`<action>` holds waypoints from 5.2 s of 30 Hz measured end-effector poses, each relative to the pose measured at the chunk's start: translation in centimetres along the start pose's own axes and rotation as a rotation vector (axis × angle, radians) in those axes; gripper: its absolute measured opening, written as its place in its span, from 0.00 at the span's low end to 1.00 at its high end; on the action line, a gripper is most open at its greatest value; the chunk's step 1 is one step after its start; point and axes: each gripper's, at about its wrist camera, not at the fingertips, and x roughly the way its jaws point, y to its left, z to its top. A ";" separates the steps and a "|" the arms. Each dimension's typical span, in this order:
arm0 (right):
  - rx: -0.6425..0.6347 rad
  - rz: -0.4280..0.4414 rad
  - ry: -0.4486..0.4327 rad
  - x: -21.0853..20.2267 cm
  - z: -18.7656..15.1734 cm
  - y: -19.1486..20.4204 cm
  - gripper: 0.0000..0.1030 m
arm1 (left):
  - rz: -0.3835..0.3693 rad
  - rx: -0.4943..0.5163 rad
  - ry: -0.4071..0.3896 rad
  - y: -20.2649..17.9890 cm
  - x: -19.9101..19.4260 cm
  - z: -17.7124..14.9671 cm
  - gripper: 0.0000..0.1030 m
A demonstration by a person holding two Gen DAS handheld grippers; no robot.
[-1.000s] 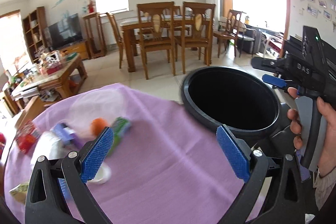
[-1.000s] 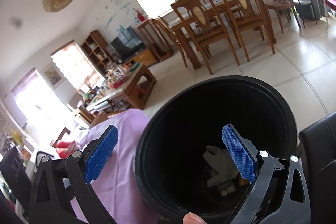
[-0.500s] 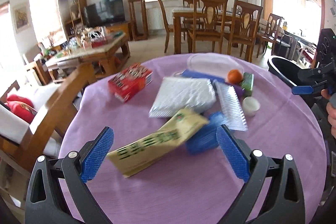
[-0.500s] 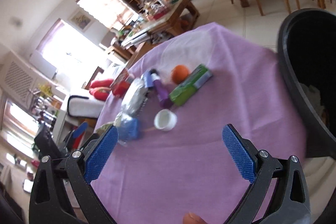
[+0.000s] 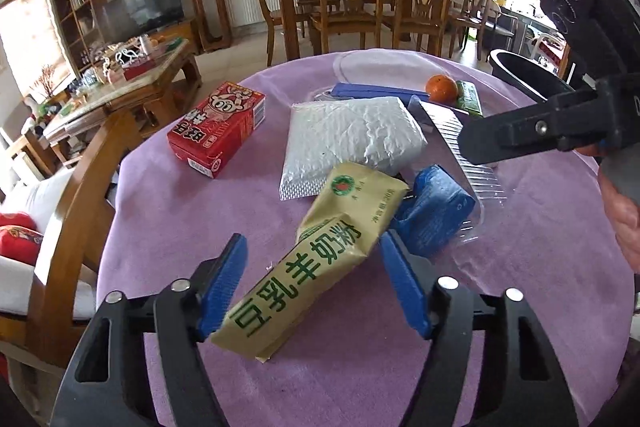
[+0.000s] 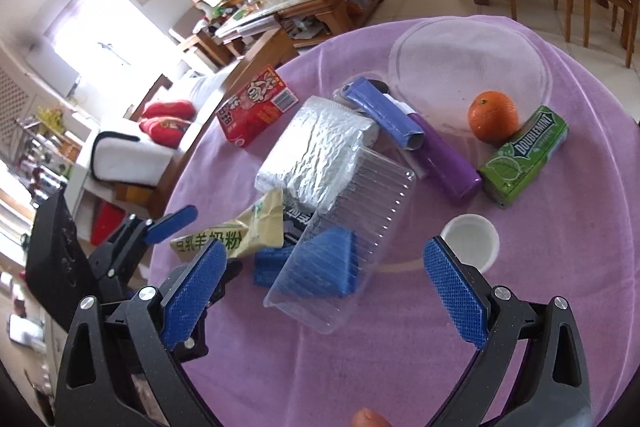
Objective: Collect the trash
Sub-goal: 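Grasp the beige soy-milk packet with the left gripper while the right grasps the clear plastic tray, then carry both items over the black bin and open both grippers to drop them, then grasp the small red milk box with the left gripper while the right grasps the blue wrapper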
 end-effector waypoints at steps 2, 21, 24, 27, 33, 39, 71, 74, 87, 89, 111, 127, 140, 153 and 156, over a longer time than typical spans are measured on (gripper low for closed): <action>-0.011 -0.025 -0.003 0.6 0.1 0.6 0.93 | -0.004 0.004 0.016 -0.1 0.5 -0.1 0.61; -0.033 -0.056 -0.078 -0.5 -1.7 -0.8 0.39 | -0.044 -0.102 0.016 0.5 -0.6 -1.4 0.24; -0.050 -0.058 -0.111 -2.1 -2.6 -1.4 0.39 | -0.065 -0.155 -0.033 0.8 -1.9 -1.7 0.24; -0.061 -0.030 -0.156 -4.2 -3.3 -2.0 0.39 | -0.077 -0.209 -0.093 0.7 -3.5 -2.0 0.24; -0.096 0.039 -0.323 -9.5 -4.5 -2.8 0.39 | -0.084 -0.259 -0.214 -2.2 -6.4 -0.8 0.24; -0.118 0.068 -0.502 -15.3 -4.9 -5.5 0.39 | -0.106 -0.231 -0.312 -6.7 -7.5 2.3 0.24; 0.193 -0.250 -0.825 -26.6 -8.9 -37.7 0.40 | -0.419 -0.136 -0.252 -31.4 8.6 15.4 0.24; 0.199 -0.252 -0.818 -25.4 -8.9 -38.0 0.39 | -0.444 -0.167 -0.260 -31.0 8.6 15.9 0.24; 0.198 -0.252 -0.773 -22.0 -8.2 -37.2 0.41 | -0.470 -0.148 -0.241 -32.4 8.9 15.8 0.25; 0.206 -0.244 -0.766 -21.9 -8.0 -37.4 0.49 | -0.468 -0.155 -0.235 -32.2 9.1 16.0 0.26; 0.234 -0.095 -0.768 -26.0 -8.4 -35.4 0.95 | -0.387 -0.108 -0.259 -33.4 8.4 15.3 0.95; 0.242 -0.096 -0.723 -27.7 -9.4 -29.5 0.95 | -0.315 -0.101 -0.336 -27.7 1.8 14.1 0.95; -0.054 -0.019 -0.489 -15.9 -2.9 -14.9 0.95 | 0.082 -0.241 -0.292 -3.2 -0.3 7.7 0.95; -0.278 -0.021 -0.199 -0.2 6.8 -2.7 0.79 | 0.225 0.052 -0.074 5.7 7.3 7.6 0.95; -0.284 -0.056 -0.139 3.1 8.1 -2.2 0.69 | 0.238 0.072 -0.047 6.2 8.6 7.7 0.95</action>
